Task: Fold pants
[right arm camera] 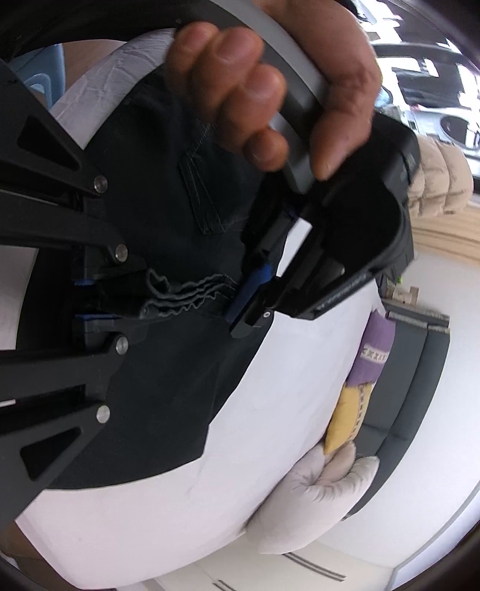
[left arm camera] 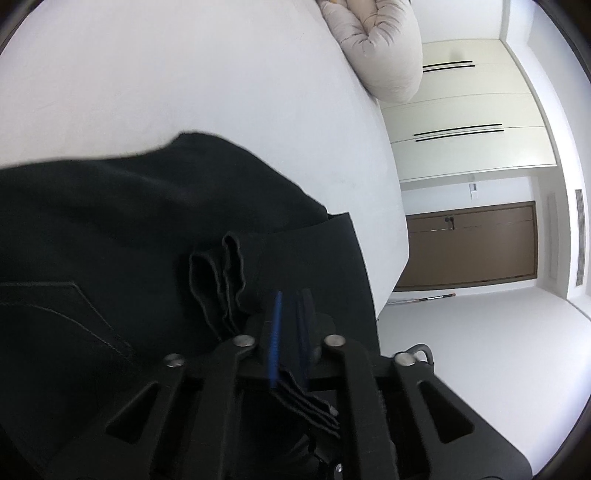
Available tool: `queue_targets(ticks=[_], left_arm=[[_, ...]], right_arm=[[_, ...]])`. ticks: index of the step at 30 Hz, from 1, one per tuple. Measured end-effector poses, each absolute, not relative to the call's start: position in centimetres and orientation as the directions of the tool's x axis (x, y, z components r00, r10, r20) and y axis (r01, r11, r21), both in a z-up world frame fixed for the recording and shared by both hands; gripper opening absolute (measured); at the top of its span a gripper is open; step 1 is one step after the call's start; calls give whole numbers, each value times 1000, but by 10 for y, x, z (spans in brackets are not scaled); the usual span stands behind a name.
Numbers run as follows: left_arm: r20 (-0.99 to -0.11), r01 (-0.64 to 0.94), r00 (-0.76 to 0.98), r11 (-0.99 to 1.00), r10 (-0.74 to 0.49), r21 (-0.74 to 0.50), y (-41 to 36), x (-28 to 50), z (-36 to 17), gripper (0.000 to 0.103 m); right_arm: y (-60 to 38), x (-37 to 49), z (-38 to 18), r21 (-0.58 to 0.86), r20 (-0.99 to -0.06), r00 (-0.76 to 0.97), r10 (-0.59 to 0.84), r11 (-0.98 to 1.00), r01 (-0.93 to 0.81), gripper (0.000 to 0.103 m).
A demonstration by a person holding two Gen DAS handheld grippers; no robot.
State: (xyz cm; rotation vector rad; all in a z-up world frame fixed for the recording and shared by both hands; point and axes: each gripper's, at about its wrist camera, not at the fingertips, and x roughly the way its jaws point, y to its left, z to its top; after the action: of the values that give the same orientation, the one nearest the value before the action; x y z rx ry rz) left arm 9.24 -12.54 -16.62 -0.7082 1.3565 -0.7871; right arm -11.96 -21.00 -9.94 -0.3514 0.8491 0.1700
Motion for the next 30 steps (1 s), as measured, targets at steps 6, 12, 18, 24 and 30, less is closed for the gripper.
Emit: queue_targets(ticks=[6, 12, 18, 24, 30], left_arm=[[-593, 102, 82, 599, -801, -794, -113, 95, -160, 1], [-633, 86, 97, 640, -768, -764, -112, 86, -173, 1], [-656, 144, 126, 668, -744, -730, -116, 83, -168, 1], [-673, 247, 106, 675, -732, -696, -136, 80, -150, 1], [-715, 240, 86, 710, -694, -662, -152, 82, -162, 1]], right_arm=[[-193, -120, -101, -244, -766, 642, 29, 911, -333, 11], [-189, -114, -117, -245, -789, 614, 17, 908, -340, 11], [-180, -112, -141, -277, -807, 590, -25, 898, -342, 15], [-178, -116, -138, -306, -799, 600, -28, 878, -367, 15], [-173, -122, -137, -316, -792, 610, -32, 876, -364, 15]])
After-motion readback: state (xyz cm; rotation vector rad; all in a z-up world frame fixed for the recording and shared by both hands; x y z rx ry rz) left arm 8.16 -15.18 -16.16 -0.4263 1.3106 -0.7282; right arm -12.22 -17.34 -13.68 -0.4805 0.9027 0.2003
